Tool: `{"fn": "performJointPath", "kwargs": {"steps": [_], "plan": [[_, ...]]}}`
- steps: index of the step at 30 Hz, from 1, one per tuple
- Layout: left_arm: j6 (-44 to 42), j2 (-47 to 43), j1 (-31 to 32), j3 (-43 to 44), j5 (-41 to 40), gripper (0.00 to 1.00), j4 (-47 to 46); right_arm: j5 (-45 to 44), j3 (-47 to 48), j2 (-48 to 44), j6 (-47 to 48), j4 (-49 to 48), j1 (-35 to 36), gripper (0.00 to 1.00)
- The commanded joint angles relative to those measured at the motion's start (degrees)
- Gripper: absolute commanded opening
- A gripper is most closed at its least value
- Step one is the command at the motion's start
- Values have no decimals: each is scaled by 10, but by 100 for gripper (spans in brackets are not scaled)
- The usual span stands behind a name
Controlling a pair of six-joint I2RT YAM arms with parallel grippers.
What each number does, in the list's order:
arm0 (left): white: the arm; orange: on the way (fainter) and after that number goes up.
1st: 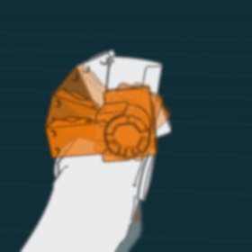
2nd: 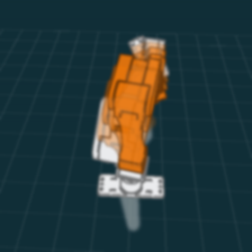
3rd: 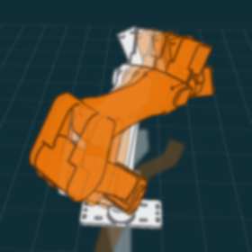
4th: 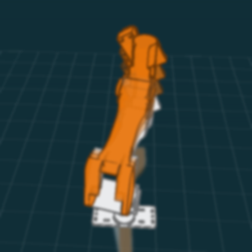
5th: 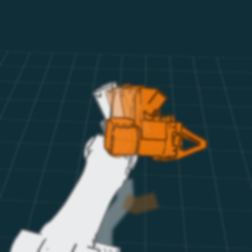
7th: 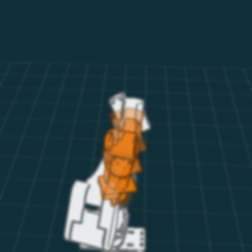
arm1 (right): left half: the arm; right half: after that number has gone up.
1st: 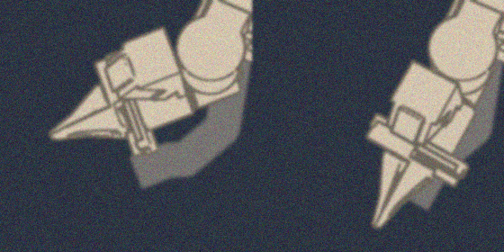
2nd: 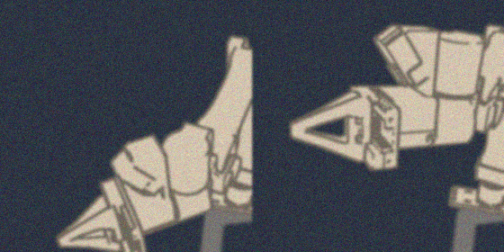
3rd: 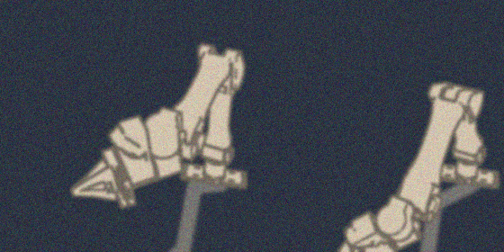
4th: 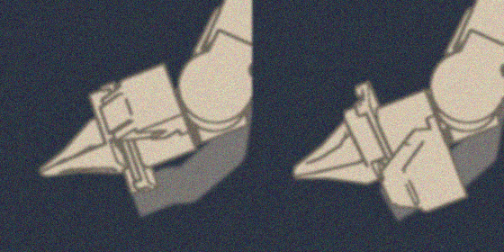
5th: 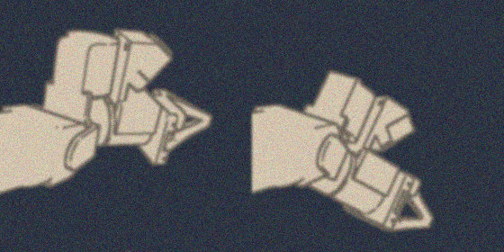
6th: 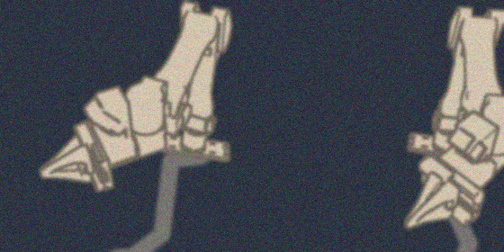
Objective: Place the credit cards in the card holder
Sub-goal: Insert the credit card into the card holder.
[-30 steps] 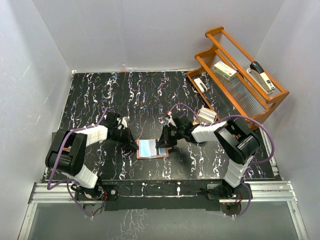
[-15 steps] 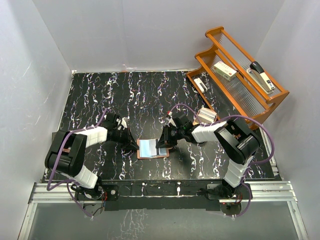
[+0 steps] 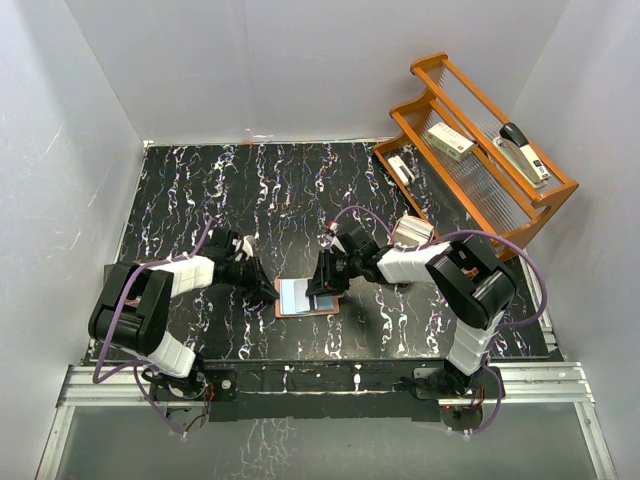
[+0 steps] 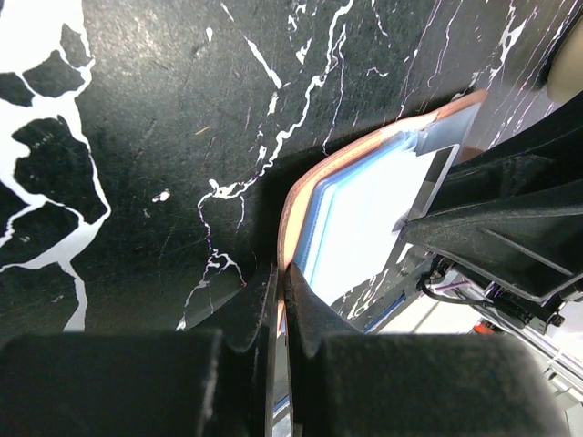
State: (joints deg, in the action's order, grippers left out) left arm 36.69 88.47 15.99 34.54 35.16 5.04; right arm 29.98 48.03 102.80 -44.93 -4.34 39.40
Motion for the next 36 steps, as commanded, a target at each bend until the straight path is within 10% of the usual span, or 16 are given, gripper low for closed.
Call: {"fn": "performJointPath", "kwargs": {"steps": [1, 16, 36], "plan": [[5, -14, 7, -10, -5, 0, -1, -75, 34, -3, 43, 76, 7, 27], [-12, -7, 7, -1, 7, 0, 8, -138, 66, -60, 80, 171, 7, 42], [-19, 10, 8, 12, 21, 0, 3, -5, 13, 3, -35, -19, 34, 32]]}}
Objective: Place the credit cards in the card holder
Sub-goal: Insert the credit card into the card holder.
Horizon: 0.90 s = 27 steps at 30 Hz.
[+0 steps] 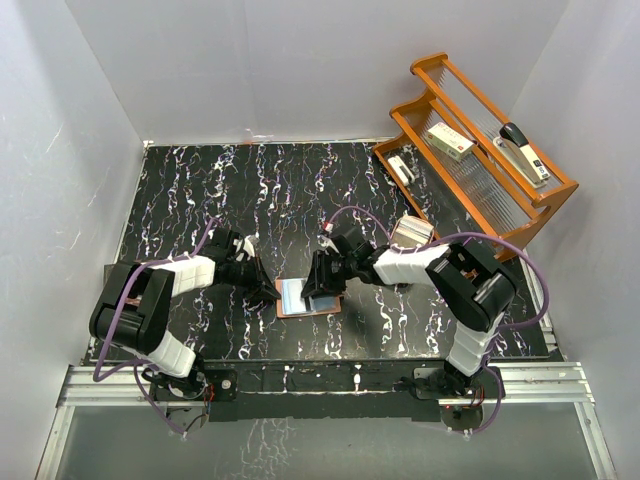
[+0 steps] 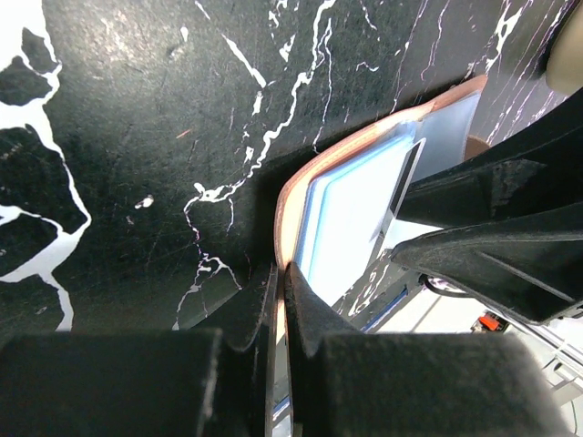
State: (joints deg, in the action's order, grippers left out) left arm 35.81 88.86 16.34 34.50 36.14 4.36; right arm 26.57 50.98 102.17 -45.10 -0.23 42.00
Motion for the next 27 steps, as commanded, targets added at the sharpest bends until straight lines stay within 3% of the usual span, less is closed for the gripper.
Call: {"fn": "performJointPath", "kwargs": {"steps": [1, 7, 10, 14, 27], "plan": [[-12, 6, 4, 16, 10, 0, 13, 29, -22, 8, -45, -69, 9, 30], [-18, 13, 4, 24, 9, 0, 24, 5, -35, -10, -56, -63, 11, 26], [-21, 16, 4, 29, 7, 0, 28, -36, -17, -21, -21, 4, 11, 35], [-15, 12, 4, 27, 6, 0, 26, -45, -14, -50, -3, 24, 12, 37], [-11, 6, 4, 20, 8, 0, 23, -8, -35, -38, -53, -63, 24, 9]]}}
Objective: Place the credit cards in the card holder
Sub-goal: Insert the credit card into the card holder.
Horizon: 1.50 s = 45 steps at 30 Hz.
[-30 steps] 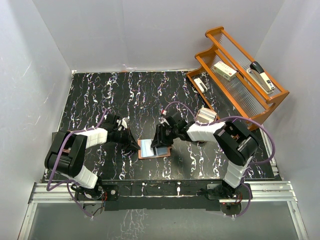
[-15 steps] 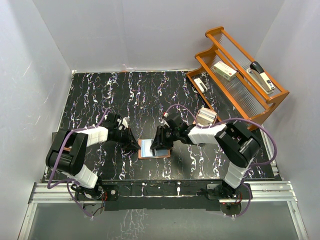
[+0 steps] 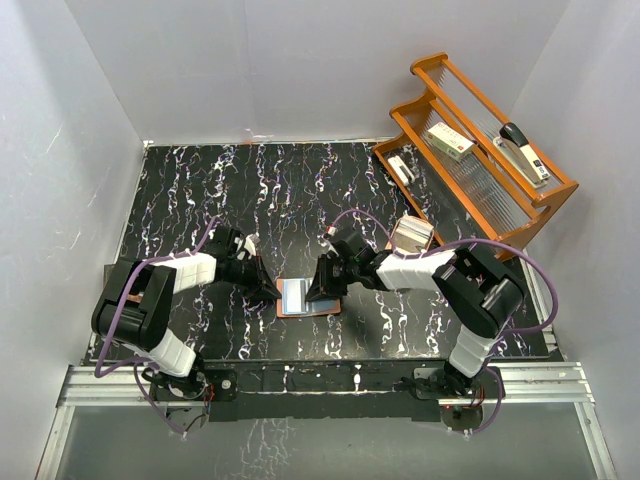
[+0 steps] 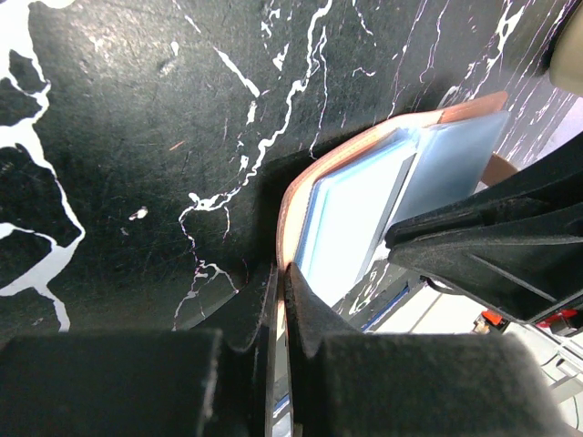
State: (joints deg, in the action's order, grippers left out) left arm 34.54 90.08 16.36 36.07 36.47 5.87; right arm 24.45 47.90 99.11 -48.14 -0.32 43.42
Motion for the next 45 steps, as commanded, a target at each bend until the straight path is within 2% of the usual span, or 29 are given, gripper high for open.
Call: {"fn": "performJointPath", "kwargs": {"steps": [1, 8, 12, 16, 20, 22, 28, 33, 39, 45], "plan": [[4, -8, 4, 3, 4, 0, 6, 10, -5, -6, -25, -63, 11, 8], [5, -13, 4, 12, -9, 0, 13, -9, -10, -7, -24, -44, 17, 6], [-2, -17, 4, 36, -20, 9, 35, -53, 10, -42, 14, 21, 17, 12], [2, -28, 3, 61, -25, 31, 60, -67, 34, -55, 36, 56, 16, 21], [38, -69, 4, 61, -25, 48, 48, -62, 39, -47, 40, 46, 17, 21], [57, -82, 3, 56, -12, 53, 31, -65, 50, -38, 43, 52, 16, 20], [81, -87, 4, 21, 15, 56, -27, -86, 77, -8, 55, 73, 17, 15], [103, -68, 4, -5, 52, 56, -85, -86, 49, 26, 56, 57, 16, 13], [97, -51, 5, -10, 62, 57, -110, -108, 15, 23, 57, 44, 16, 9], [101, -40, 4, -13, 77, 53, -133, -116, 1, 23, 56, 34, 16, 6]]}}
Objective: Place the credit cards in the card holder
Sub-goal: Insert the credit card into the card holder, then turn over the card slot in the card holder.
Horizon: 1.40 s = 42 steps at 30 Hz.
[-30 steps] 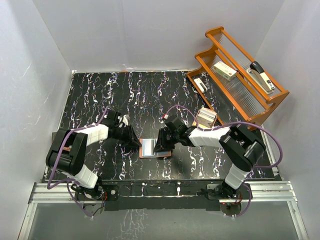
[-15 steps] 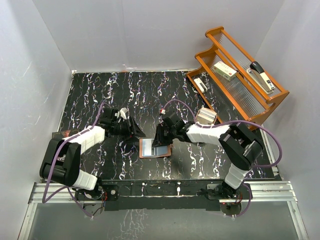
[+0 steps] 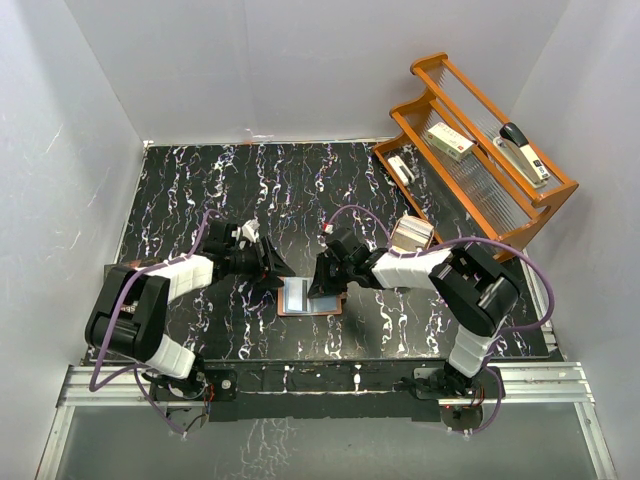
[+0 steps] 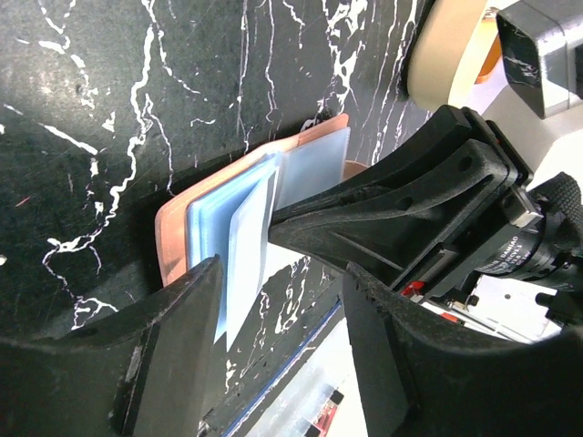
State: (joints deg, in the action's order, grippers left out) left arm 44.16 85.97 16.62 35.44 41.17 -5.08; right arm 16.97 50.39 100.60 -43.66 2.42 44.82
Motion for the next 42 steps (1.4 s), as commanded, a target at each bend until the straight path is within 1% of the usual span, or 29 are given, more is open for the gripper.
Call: {"fn": "performJointPath", "kwargs": {"steps": [1, 16, 26, 30, 34, 36, 42], "plan": [[4, 1, 2, -6, 28, 53, -23, -40, -25, 9, 11, 5, 2, 5], [1, 21, 4, -16, 26, 52, -37, -36, -35, 7, 8, -5, 3, 4], [21, 20, 10, -17, 42, 41, -61, -35, -35, 5, 9, -5, 2, 4], [32, 15, 16, -12, 45, 39, -66, -34, -33, -1, 9, -4, 1, 5], [38, 9, 23, -8, 43, 37, -66, -36, -24, -5, 13, 7, 2, 8], [39, 8, 27, -5, 42, 37, -65, -40, -14, -30, 19, 21, 2, 12], [39, 15, 37, 5, 37, 40, -63, -75, 26, -67, 48, 80, 2, 19]]}}
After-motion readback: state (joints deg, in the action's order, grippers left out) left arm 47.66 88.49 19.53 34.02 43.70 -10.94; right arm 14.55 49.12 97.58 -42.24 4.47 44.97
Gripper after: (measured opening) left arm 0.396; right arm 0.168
